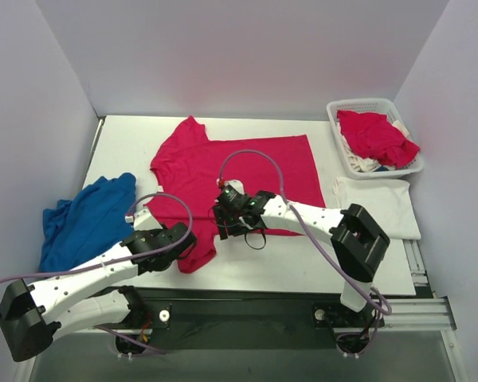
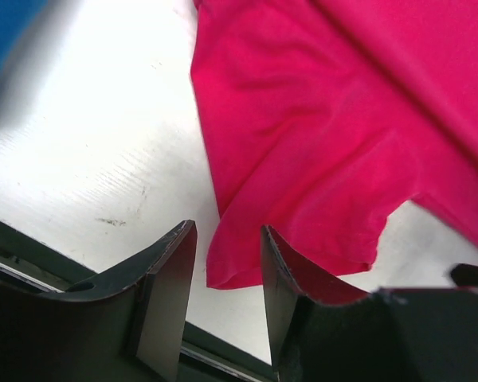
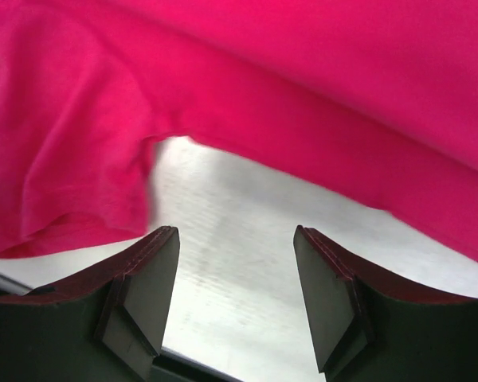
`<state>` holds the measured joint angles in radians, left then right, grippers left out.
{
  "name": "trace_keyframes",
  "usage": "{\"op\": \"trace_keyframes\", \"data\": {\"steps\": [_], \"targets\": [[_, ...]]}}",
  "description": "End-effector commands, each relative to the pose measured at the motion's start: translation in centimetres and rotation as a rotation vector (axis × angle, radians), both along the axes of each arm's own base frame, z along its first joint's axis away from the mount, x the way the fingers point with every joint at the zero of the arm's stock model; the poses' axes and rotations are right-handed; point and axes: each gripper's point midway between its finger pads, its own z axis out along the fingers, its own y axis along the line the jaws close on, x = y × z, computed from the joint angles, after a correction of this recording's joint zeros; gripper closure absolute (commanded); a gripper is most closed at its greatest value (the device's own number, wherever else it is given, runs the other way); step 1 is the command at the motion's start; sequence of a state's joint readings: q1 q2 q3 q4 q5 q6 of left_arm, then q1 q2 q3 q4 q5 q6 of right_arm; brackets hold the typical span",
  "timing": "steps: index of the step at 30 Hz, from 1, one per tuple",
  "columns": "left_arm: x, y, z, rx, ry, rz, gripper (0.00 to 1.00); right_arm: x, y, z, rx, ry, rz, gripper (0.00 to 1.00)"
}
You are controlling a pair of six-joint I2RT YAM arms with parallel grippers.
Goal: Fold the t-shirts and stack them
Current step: Flatten out the tshirt
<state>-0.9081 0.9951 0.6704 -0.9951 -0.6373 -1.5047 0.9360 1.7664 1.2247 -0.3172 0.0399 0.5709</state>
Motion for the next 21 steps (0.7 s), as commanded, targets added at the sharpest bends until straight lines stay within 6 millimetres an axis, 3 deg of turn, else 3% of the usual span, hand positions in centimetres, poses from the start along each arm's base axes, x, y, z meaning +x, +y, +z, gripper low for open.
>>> {"op": "trace_keyframes", "data": {"steps": [1,6,7,10,14,19,21], "targets": [[0.6,2.3,2.2,0.06,-0.073,0.061,0.51,-0.3,1.9,-0.2,0.006,0.018,0.029,0.4],[2.1,3.4,1.4,0.073,-0.079,0.119,0.49,-1.9,5.7,-1.2,0.012,0.04,0.157,0.4],[3.2,3.0,1.4,0.039,-0.098,0.131,0.49,-2.0,6.8,-0.7,0.027,0.031,0.175,0.4],[5.5,3.6,1.2,0.015,-0.107,0.137,0.49,-3.2,8.3,-1.7,0.012,0.05,0.223,0.4],[7.7,5.0,0.9,0.04,-0.083,0.145,0.49,-4.0,8.3,-2.9,-0.024,0.085,0.238,0.43],[9.1,5.6,0.1,0.025,-0.057,0.159,0.49,-4.4,6.5,-3.9,-0.102,0.114,0.225,0.71],[9.4,5.4,-0.3,0.018,-0.046,0.143,0.49,-4.8,5.0,-4.3,-0.148,0.119,0.209,0.83]]}}
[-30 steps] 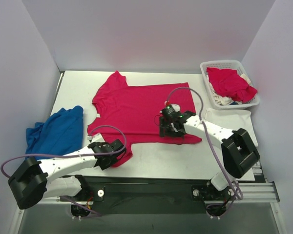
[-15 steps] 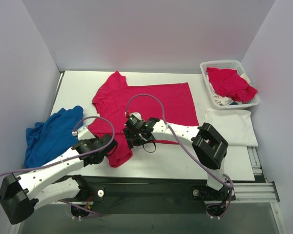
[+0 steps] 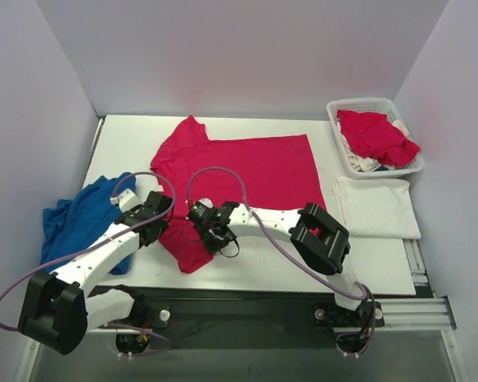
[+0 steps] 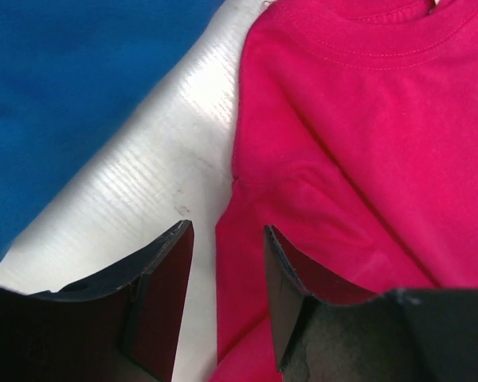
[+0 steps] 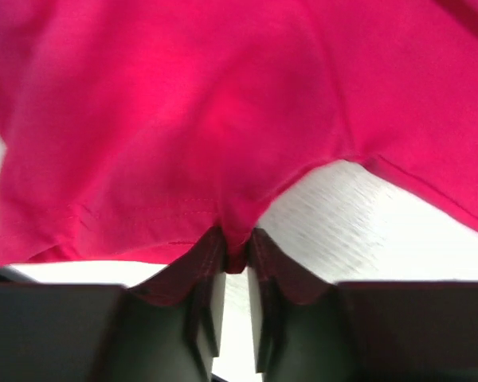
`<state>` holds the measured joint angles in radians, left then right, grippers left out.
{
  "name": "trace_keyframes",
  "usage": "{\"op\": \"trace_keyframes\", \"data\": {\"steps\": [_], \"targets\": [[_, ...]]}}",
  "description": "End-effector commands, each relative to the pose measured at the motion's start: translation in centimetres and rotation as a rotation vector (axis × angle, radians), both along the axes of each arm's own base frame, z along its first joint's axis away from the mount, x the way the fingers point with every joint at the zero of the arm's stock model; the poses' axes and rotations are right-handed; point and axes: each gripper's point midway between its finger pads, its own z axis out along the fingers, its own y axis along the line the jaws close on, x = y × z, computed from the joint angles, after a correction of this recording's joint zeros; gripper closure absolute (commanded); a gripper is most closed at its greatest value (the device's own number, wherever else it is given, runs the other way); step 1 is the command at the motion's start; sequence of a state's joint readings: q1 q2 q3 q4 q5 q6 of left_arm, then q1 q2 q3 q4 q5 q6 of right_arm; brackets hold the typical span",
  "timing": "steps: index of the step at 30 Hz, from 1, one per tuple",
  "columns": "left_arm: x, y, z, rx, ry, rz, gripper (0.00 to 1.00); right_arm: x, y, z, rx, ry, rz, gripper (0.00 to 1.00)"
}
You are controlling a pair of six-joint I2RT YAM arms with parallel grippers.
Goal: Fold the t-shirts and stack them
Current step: Flatten out the tshirt
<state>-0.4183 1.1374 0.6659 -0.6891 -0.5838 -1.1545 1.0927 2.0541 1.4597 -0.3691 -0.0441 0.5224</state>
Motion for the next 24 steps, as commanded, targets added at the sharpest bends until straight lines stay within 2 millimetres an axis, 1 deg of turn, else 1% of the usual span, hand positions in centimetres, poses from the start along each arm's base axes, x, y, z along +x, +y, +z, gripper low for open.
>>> {"op": "trace_keyframes", "data": {"steps": [1,3,6,10,11,13,14,15,17,20,22,23,24], "targets": [[2.6,-1.2,1.1,-0.043,-0.067,-0.061,0.49,0.0,-3.3,0.2,-0.111,-0.016,-0.031,0.88],[2.7,-1.4,0.6,-0.042,-0.056,-0.073,0.49,-0.3,-4.6,-0.1,-0.143,-0.019,-0.043,1.0],[3.2,-1.8,-0.1,-0.045,-0.039,-0.097,0.49,-0.3,-5.7,-0.2,-0.167,-0.035,-0.056,1.0],[3.7,-2.8,-1.5,-0.056,0.004,-0.144,0.49,-0.2,-6.0,0.5,-0.159,-0.05,-0.06,1.0],[3.4,-2.8,-2.5,-0.048,0.044,-0.147,0.49,-0.1,-6.1,0.7,-0.159,-0.061,-0.066,1.0],[3.5,-2.7,-3.3,-0.039,0.074,-0.141,0.49,-0.1,-6.4,1.3,-0.152,-0.07,-0.066,1.0],[3.1,-2.6,-4.3,-0.027,0.116,-0.138,0.49,-0.3,-6.5,1.3,-0.149,-0.067,-0.064,1.0],[3.1,-2.5,-4.7,-0.023,0.128,-0.131,0.49,-0.4,-6.5,1.7,-0.14,-0.068,-0.058,1.0],[2.9,-2.4,-5.8,-0.015,0.166,-0.121,0.49,-0.8,-7.0,1.5,-0.146,-0.056,-0.052,1.0],[3.0,-2.5,-6.2,-0.018,0.177,-0.119,0.5,-1.4,-7.6,1.4,-0.154,-0.041,-0.033,1.0],[3.0,-2.6,-6.0,-0.022,0.169,-0.121,0.5,-1.4,-7.9,1.4,-0.161,-0.044,-0.021,1.0],[3.1,-2.6,-5.5,-0.028,0.152,-0.125,0.5,-1.5,-8.0,1.5,-0.163,-0.044,-0.018,1.0],[3.1,-2.5,-5.2,-0.028,0.147,-0.125,0.5,-1.4,-8.0,2.0,-0.155,-0.055,-0.013,1.0]]}}
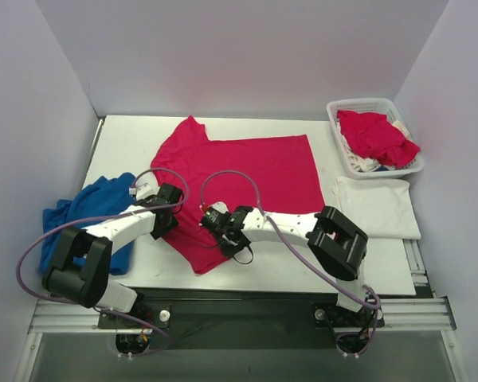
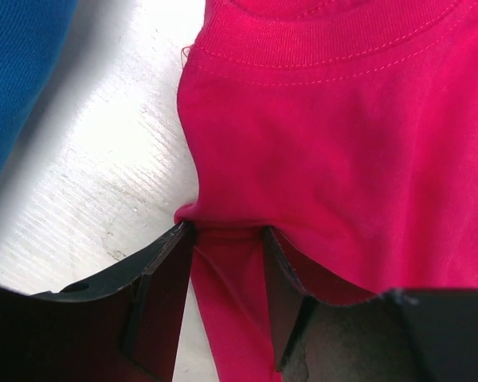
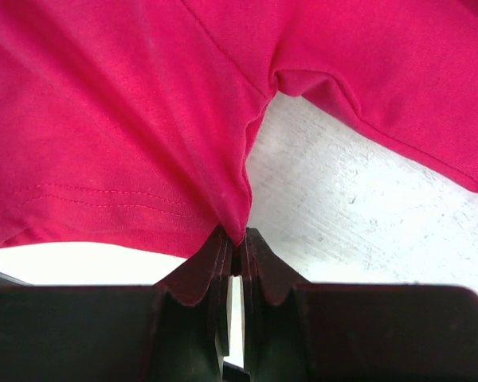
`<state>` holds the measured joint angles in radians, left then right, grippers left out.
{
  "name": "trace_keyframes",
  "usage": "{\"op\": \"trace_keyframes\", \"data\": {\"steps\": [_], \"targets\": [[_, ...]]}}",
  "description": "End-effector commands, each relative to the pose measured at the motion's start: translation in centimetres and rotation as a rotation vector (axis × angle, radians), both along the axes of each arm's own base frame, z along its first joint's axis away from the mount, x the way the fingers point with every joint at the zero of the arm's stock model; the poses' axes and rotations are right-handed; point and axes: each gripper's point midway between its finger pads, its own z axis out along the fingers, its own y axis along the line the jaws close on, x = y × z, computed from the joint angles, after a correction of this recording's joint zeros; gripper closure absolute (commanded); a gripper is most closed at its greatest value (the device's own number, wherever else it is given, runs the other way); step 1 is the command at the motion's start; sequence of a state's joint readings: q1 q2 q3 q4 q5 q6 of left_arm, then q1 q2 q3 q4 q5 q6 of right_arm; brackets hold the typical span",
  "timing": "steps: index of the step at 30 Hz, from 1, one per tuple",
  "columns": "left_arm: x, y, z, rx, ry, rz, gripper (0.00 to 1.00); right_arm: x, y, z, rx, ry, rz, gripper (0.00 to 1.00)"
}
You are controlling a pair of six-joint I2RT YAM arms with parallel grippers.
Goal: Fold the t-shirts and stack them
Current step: Flatten out the tshirt
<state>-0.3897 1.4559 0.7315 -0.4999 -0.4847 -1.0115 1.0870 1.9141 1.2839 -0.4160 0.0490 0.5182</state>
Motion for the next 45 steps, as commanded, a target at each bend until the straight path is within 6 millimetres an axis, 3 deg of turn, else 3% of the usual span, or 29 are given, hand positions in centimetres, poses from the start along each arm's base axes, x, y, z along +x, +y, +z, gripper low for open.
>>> {"op": "trace_keyframes", "data": {"steps": [1,2,5,9,13,17,24,30,34,45], "targets": [[-0.2,-0.3,0.2,-0.042,-0.013,-0.004,0.5,-0.6,-1.8,2.1,-0.035,-0.021,0.035,0.95],[-0.2,-0.3,0.5,-0.044,-0.018,-0.004,0.5,-0.7,-1.6,3.1,-0.018,-0.041,0.046,0.85],[-0.4,-0.4,1.8,-0.059,-0.051,-0.013,0.5,-1.2,-0.6,5.1,-0.003,-0.124,0.114,0.69],[-1.3,-0.1,3.1,-0.068,-0.074,-0.018,0.5,-2.8,2.0,7.3,0.023,-0.211,0.228,0.62],[-1.4,0.6,4.1,-0.056,-0.118,-0.013,0.48,-3.7,3.6,7.1,-0.023,-0.315,0.333,0.64],[0.3,0.2,4.2,-0.082,-0.128,-0.026,0.47,-4.9,5.8,6.9,0.019,-0.372,0.428,0.66],[3.1,-0.4,1.4,-0.223,-0.049,-0.053,0.47,-6.3,9.3,6.9,0.115,-0.435,0.556,0.67],[3.7,0.5,0.9,-0.264,-0.036,-0.046,0.47,-8.4,10.6,4.7,0.146,-0.373,0.673,0.75],[3.7,1.2,0.7,-0.279,-0.03,-0.027,0.47,-8.6,10.8,3.3,0.13,-0.35,0.702,0.78],[3.4,1.0,0.4,-0.3,-0.029,-0.034,0.47,-8.3,13.4,2.4,0.143,-0.369,0.73,0.77]]}}
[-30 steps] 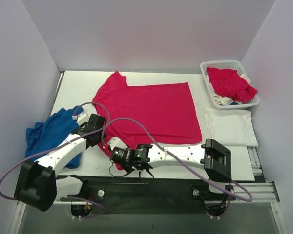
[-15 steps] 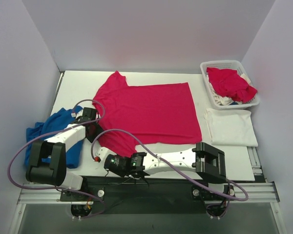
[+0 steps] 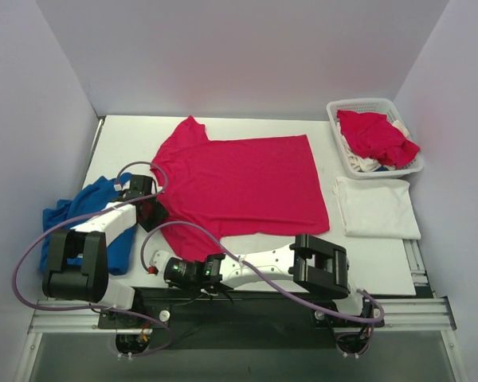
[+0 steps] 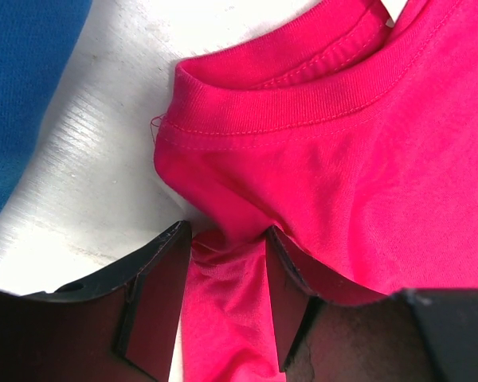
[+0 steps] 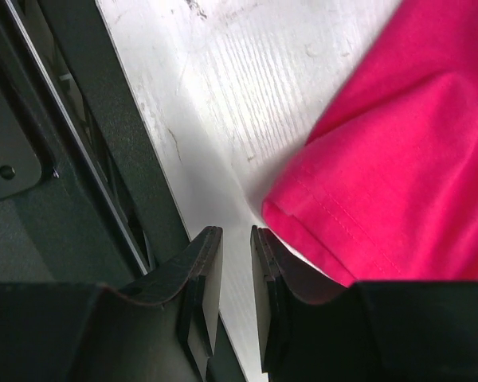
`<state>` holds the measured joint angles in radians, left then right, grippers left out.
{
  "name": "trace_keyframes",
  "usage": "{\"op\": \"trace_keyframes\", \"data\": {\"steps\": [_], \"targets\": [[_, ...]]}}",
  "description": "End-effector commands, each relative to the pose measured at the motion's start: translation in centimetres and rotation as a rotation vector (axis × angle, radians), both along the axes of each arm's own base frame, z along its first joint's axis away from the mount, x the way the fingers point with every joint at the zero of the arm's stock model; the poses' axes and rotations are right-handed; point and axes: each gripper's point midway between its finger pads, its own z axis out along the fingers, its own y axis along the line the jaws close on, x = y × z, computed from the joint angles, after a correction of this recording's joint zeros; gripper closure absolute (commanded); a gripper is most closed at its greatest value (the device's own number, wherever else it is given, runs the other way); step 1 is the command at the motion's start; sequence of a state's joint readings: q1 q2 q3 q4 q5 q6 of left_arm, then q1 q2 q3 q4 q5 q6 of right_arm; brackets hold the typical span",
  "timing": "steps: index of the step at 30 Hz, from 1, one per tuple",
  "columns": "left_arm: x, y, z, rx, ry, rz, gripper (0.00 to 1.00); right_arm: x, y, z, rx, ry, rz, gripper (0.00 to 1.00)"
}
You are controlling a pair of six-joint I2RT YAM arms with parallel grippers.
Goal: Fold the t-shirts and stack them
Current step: Flatten out the tshirt
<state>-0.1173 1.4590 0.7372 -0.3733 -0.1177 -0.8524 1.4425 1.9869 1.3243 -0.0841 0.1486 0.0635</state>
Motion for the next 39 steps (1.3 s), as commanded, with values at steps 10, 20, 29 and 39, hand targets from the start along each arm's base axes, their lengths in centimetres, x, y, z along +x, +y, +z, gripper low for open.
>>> {"op": "trace_keyframes", "data": {"steps": [10,20,29,39], "targets": [[0.3,-0.1,-0.4,-0.025,-0.015,-0.015,0.47,2.4,2.7,1.6,0.051,-0.116,-0.028,0.74],[0.3,0.1,-0.5,-0.034,-0.015,-0.007,0.47,4.0,1.6,1.2,0.03,-0.112,-0.095,1.0],[0.5,0.9,-0.6,-0.014,-0.012,0.017,0.47,3.3,-3.0,3.4,0.034,-0.122,-0.157,1.0],[0.8,1.4,-0.4,-0.007,-0.014,0.029,0.47,0.9,-2.9,3.3,0.053,-0.074,-0.083,1.0]]}}
